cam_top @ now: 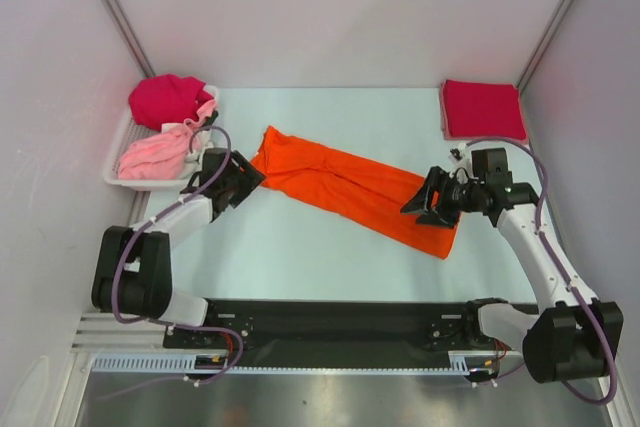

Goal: Fold and stack the t-shirts
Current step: Fold the tshirt

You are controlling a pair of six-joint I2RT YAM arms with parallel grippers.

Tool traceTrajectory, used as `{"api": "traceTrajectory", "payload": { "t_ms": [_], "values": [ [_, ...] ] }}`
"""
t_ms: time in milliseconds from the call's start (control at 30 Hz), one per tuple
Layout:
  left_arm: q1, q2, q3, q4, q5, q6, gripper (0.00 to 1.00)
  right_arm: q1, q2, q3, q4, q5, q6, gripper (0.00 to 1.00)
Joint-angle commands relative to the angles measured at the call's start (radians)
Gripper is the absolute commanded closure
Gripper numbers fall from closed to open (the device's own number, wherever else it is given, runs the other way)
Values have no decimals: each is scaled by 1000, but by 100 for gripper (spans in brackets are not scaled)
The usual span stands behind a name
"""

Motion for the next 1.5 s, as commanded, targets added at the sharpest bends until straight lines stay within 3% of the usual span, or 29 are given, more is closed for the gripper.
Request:
{"api": "traceTrajectory", "payload": {
  "t_ms": [0,500,600,767,933,1200,1300,1400,1467],
  "values": [
    [-3,52,-20,87,-104,-86,31,1,-50,-20,-45,13,22,36],
    [4,326,173,143,-131,-79,37,-12,-32,-44,-39,26,31,36],
    [2,359,202,144,-124,-76,46,-18,7,-36,-17,27,31,36],
    [5,451,326,150,-121,22,86,-22,102,-7,37,23,40,36],
    [11,569,531,121,-132,154,97,-22,240,46,102,32,52,36],
    [56,862,976,66,-80,253,87,-29,488,206,148,44,45,36],
    [70,885,1044,61,-57,283,76,-58,587,275,137,47,20,36],
    [70,839,1030,11,-83,344,51,-87,657,348,123,58,-10,36],
    [68,749,960,-17,-83,381,43,-136,685,393,100,64,-29,37]
  ]
}}
